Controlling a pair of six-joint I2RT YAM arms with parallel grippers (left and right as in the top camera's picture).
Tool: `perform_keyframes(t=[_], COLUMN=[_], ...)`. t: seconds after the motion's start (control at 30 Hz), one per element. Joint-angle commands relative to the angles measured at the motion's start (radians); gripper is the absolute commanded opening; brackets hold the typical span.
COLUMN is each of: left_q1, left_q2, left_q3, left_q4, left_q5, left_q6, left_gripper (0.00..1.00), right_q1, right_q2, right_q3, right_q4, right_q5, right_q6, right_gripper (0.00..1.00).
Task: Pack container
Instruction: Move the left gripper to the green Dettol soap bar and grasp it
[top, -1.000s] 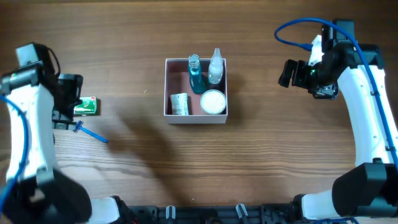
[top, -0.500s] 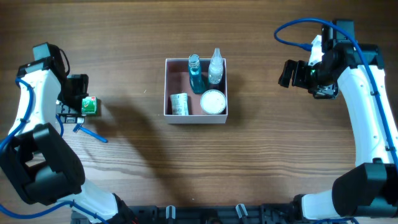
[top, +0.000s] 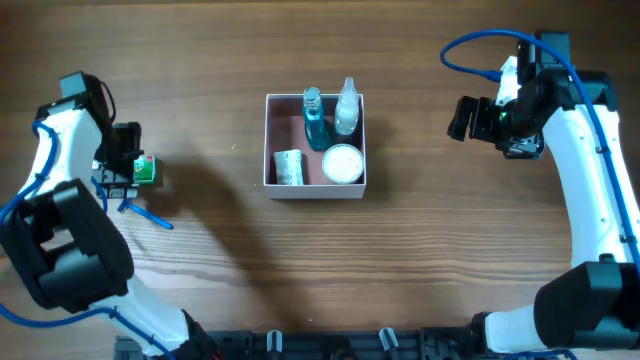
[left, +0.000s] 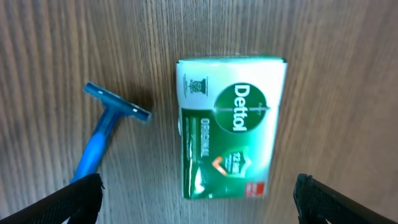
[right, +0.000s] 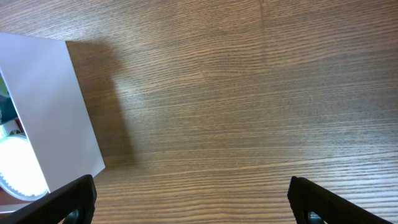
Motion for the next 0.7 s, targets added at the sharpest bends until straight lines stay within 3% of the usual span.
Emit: perform_keyframes(t=[0.0, 0.53, 0.67], left_q1=[0.006, 0.007, 0.007], left_q2=[0.048, 0.153, 0.153], left_q3=[0.002, 0.002, 0.002], left_q4=[0.018, 0.07, 0.051], left_q5=[-0.018, -0.018, -0.017], left_q6=[-0.021, -0.021, -0.021], left_gripper=[0.99, 0.98, 0.73], right_q1=[0.001, 0.001, 0.001], right_q2=[0.009, 0.009, 0.009], right_q3=[-0.003, -0.003, -0.003], right_q4=[0.0, 0.0, -0.001], right_q5=[-0.015, -0.015, -0.015], right_q6=[-0.018, -0.017, -0.018], right_gripper=[1.0, 1.0, 1.0])
